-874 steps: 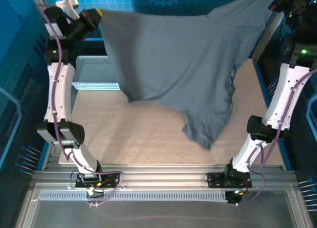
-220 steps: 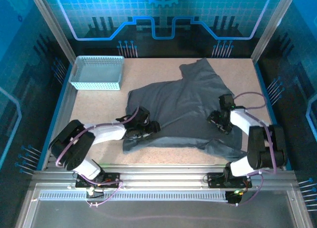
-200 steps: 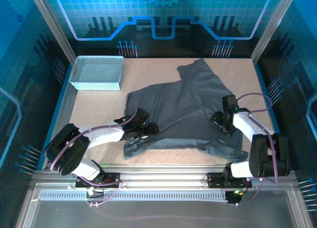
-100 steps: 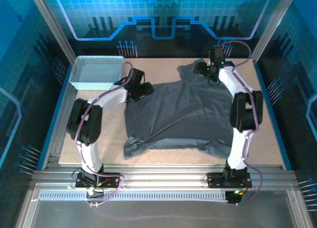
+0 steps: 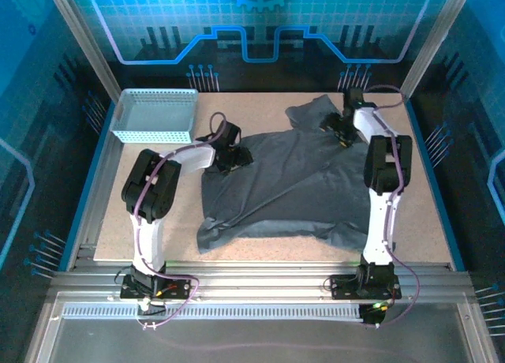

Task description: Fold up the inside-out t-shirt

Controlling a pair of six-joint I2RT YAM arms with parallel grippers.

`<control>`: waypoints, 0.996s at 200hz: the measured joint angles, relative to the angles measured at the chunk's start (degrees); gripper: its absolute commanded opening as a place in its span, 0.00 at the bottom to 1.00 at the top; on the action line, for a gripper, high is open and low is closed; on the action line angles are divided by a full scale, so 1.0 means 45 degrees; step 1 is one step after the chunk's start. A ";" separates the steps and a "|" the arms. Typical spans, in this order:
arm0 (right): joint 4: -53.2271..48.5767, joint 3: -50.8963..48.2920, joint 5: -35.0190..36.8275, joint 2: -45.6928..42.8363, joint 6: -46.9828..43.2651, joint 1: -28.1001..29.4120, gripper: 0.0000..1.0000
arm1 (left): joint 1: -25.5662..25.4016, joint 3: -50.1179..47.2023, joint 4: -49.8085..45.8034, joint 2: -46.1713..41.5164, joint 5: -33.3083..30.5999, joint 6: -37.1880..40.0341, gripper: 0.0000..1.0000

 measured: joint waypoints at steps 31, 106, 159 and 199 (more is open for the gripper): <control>0.0840 -0.3007 -0.0015 -0.1860 0.0602 -0.1263 0.82 | -0.1443 -0.0937 0.0117 -0.0763 0.0321 -0.0092 0.63; 0.1205 -0.4386 0.0364 -0.3351 -0.0034 -0.0908 0.83 | -0.0986 0.3332 -0.3861 -0.1132 -0.1953 0.0986 0.61; 0.1229 -0.4954 0.0787 -0.4954 -0.0384 -0.0389 0.83 | 0.0665 0.5712 -0.5746 0.1501 -0.2929 0.1433 0.55; 0.1214 -0.5076 0.0928 -0.4979 -0.0520 -0.0049 0.83 | 0.0627 0.6237 -0.6819 0.2773 -0.2953 0.1821 0.47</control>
